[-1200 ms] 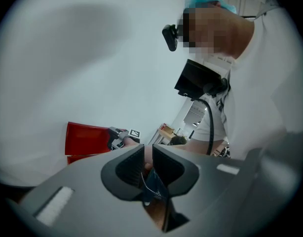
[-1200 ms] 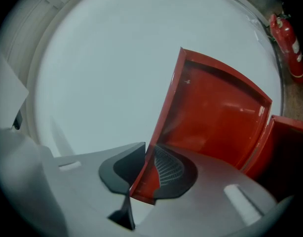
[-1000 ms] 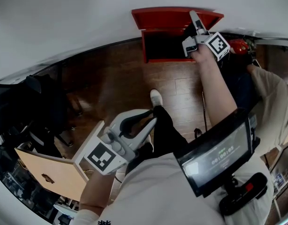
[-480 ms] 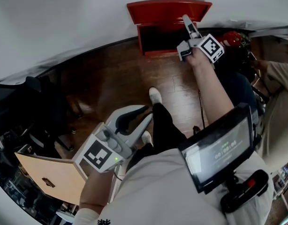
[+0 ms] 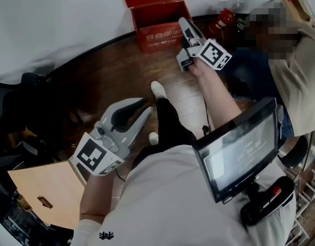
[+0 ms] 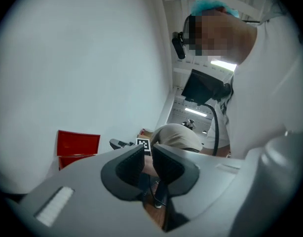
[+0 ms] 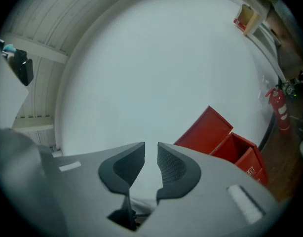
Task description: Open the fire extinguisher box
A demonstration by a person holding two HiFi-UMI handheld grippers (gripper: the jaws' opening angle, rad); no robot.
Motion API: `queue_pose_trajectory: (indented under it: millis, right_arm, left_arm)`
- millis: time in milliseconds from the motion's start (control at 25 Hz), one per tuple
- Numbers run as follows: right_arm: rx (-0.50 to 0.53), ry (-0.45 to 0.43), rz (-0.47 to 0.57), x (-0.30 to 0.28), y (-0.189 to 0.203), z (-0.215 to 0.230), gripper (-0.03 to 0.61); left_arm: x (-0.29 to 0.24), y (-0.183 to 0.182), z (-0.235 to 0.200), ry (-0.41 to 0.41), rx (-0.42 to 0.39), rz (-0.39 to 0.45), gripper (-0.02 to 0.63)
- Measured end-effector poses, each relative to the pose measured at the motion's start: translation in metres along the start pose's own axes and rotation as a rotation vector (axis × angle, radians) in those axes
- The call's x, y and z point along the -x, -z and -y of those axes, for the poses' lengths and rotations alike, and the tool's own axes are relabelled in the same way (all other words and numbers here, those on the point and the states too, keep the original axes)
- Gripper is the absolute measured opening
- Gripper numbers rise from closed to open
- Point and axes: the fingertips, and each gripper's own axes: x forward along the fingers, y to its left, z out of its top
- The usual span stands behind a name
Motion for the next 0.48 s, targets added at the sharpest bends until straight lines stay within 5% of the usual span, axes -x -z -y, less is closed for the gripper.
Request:
queue_pose_trajectory:
  millis: [240,480]
  right_arm:
    - [-0.072,-0.032,-0.209,-0.144,0.099,0.067,0.063]
    - [0.038,-0.122,-0.275,-0.055,0.099,-0.008,0.063]
  left_arm:
    - [-0.021,0.040,-0.183,-0.179,0.145,-0.065,0.051]
    - [-0.004,0.043,-0.137,-0.127,0.136,-0.068,0.051]
